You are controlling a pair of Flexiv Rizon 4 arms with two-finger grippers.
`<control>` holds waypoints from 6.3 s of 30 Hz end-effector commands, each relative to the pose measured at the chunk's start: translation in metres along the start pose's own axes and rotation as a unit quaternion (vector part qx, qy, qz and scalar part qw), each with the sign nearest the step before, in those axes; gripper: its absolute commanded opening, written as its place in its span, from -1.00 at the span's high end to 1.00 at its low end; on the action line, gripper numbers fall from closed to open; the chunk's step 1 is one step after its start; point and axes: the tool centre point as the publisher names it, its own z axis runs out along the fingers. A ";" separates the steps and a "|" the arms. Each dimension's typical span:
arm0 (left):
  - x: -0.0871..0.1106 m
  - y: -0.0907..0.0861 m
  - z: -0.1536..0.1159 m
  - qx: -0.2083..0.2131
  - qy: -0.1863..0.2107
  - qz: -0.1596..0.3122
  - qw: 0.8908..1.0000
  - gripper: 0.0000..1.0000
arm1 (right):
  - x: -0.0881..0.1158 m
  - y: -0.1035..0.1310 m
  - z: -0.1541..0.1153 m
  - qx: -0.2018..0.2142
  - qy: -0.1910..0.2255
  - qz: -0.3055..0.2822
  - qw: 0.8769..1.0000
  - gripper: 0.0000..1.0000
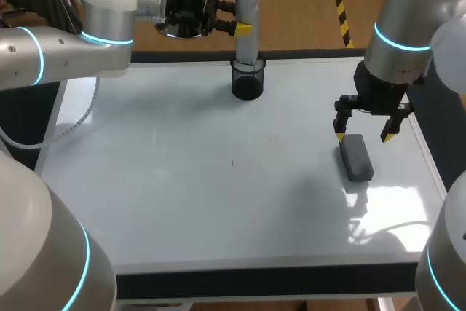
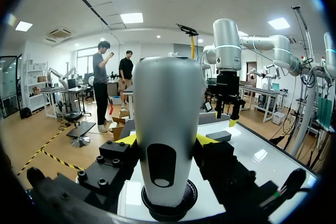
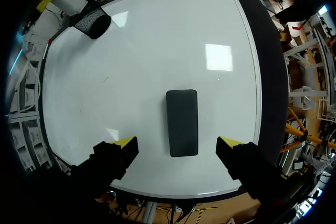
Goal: Pick up the inspection probe, press it on each red-marked spot on the whiteboard one by one, put down the probe, pick up the eraser, and wipe off all the red marks.
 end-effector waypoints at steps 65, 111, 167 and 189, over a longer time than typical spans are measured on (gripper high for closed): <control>0.006 0.049 0.019 0.004 -0.011 -0.010 1.000 1.00 | -0.001 -0.001 -0.001 -0.001 0.001 -0.001 1.000 -1.00; 0.010 0.077 0.026 0.004 -0.023 0.004 1.000 1.00 | -0.001 -0.001 -0.001 -0.001 0.001 -0.001 1.000 -1.00; 0.007 0.061 0.009 0.000 -0.016 0.008 1.000 -1.00 | -0.001 -0.001 -0.001 -0.001 0.001 -0.001 1.000 -1.00; 0.015 0.047 -0.033 -0.011 -0.043 0.017 0.999 -1.00 | -0.001 -0.001 -0.001 -0.001 0.001 -0.001 1.000 -1.00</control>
